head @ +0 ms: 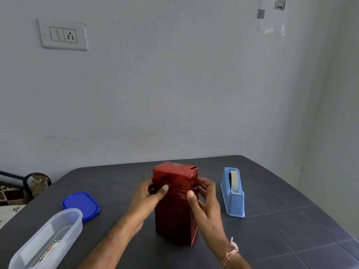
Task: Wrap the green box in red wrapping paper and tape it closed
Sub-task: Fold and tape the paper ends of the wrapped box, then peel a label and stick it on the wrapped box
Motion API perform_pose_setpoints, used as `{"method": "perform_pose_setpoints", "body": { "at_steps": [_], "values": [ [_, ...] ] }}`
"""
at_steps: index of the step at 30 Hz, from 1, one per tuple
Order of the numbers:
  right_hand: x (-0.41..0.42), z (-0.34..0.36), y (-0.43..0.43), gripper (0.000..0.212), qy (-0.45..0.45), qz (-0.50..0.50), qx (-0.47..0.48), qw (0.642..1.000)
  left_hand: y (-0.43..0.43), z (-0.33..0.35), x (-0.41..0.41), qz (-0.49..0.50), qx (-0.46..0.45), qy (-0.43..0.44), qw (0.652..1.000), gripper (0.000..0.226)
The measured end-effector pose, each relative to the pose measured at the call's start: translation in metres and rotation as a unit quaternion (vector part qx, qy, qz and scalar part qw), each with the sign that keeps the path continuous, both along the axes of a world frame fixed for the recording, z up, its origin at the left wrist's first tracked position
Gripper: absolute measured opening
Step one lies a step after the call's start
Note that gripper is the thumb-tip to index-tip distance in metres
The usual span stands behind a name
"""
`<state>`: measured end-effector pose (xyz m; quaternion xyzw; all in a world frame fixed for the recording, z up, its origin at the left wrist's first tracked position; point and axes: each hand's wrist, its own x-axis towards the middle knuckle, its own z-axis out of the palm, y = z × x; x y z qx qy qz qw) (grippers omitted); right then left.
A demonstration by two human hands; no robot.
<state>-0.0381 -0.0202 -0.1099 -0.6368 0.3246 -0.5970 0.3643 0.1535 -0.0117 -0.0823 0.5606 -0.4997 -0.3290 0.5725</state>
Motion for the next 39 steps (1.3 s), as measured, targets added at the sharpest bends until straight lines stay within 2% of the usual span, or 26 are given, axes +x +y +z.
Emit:
{"method": "perform_pose_setpoints", "body": {
  "at_steps": [1, 4, 5, 8, 10, 13, 15, 18, 24, 27, 35, 38, 39],
  "values": [
    [0.0, -0.003, 0.001, 0.046, 0.008, 0.012, -0.001, 1.0, 0.0, -0.002, -0.003, 0.012, -0.009, 0.004, 1.0, 0.034],
    [-0.002, -0.012, -0.006, 0.062, 0.017, 0.038, 0.041, 0.998, 0.0, 0.001, -0.006, 0.048, -0.023, 0.029, 0.998, 0.05],
    [-0.004, -0.014, -0.011, 0.062, 0.015, 0.044, 0.066, 0.997, -0.001, -0.001, -0.005, 0.057, -0.025, 0.031, 0.998, 0.048],
    [-0.005, -0.013, -0.025, 0.059, 0.027, 0.045, 0.135, 0.989, 0.0, -0.007, -0.004, 0.044, -0.001, 0.029, 0.999, 0.022],
    [-0.005, -0.016, -0.03, 0.052, 0.038, 0.058, 0.192, 0.979, 0.004, -0.02, -0.005, 0.011, 0.042, 0.03, 0.999, 0.029],
    [-0.009, -0.025, -0.035, 0.029, 0.044, 0.129, 0.272, 0.953, 0.013, -0.041, 0.001, -0.031, 0.109, 0.045, 0.993, 0.038],
    [-0.015, -0.031, -0.037, 0.029, 0.058, 0.152, 0.305, 0.938, 0.018, -0.054, 0.009, -0.067, 0.145, 0.049, 0.986, 0.036],
    [-0.019, -0.04, -0.04, 0.031, 0.049, 0.153, 0.323, 0.933, 0.025, -0.066, 0.015, -0.095, 0.162, 0.066, 0.98, 0.037],
    [-0.022, -0.042, -0.042, 0.036, 0.043, 0.137, 0.337, 0.93, 0.028, -0.075, 0.01, -0.085, 0.145, 0.079, 0.983, 0.042],
    [-0.021, -0.038, -0.041, 0.029, 0.046, 0.134, 0.342, 0.929, 0.03, -0.075, 0.008, -0.071, 0.141, 0.085, 0.984, 0.038],
    [-0.02, -0.023, -0.031, 0.027, 0.059, 0.128, 0.348, 0.927, 0.038, -0.073, -0.001, -0.048, 0.131, 0.087, 0.986, 0.029],
    [-0.019, -0.018, -0.028, 0.037, 0.09, 0.11, 0.352, 0.925, 0.041, -0.073, -0.002, -0.038, 0.14, 0.096, 0.985, 0.029],
    [-0.017, -0.016, -0.028, 0.044, 0.115, 0.082, 0.343, 0.929, 0.041, -0.072, -0.001, -0.033, 0.142, 0.09, 0.985, 0.039]
  ]
}}
